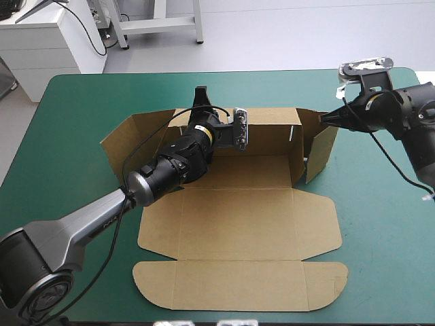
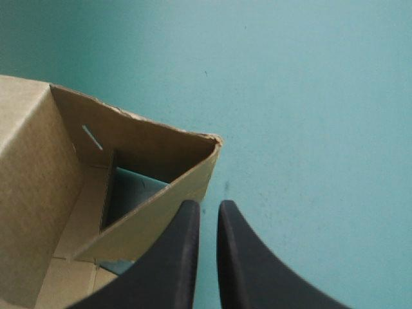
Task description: Fold the box
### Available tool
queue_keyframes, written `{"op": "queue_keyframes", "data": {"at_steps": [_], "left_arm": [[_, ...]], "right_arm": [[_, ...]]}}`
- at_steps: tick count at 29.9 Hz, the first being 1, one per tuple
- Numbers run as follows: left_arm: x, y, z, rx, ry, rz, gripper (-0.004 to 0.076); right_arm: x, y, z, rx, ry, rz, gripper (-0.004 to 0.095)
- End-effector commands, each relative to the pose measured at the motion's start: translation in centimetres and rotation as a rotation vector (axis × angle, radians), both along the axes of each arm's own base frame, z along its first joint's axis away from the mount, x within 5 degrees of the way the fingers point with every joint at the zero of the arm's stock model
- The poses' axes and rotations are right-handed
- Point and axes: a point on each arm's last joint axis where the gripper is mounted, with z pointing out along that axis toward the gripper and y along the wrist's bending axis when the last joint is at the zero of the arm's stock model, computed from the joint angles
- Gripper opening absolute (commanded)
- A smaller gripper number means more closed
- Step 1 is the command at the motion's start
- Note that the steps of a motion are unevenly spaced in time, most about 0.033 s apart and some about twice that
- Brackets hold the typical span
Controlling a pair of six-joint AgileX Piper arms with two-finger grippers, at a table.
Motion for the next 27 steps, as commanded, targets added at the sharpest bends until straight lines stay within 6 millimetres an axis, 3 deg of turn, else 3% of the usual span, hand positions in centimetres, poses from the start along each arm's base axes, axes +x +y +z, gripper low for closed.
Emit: {"op": "queue_keyframes", "data": {"at_steps": [1, 8, 18, 27], "left_arm": [[-0.7, 0.7, 2.7, -0.068, -0.066, 0.016, -0.0008], [-0.8, 0.7, 2.4, -0.051, -0.071, 0.014, -0.0008], [-1.6, 0.7, -1.0, -0.020, -0.164, 0.059, -0.0008], [-2.1, 1.1, -2.7, -0.007, -0.193, 0.076, -0.0008]], "right_arm": [[0.2, 0.0, 2.0, 0.053, -0.154, -0.011, 0.0087], [1.1, 0.7, 2.6, 0.154, -0.250, 0.009, 0.0087], [3.9, 1.4, 0.7, 0.169, -0.202, 0.022, 0.0087], [5.2, 1.5, 1.1, 0.138, -0.227, 0.031, 0.0087]]}}
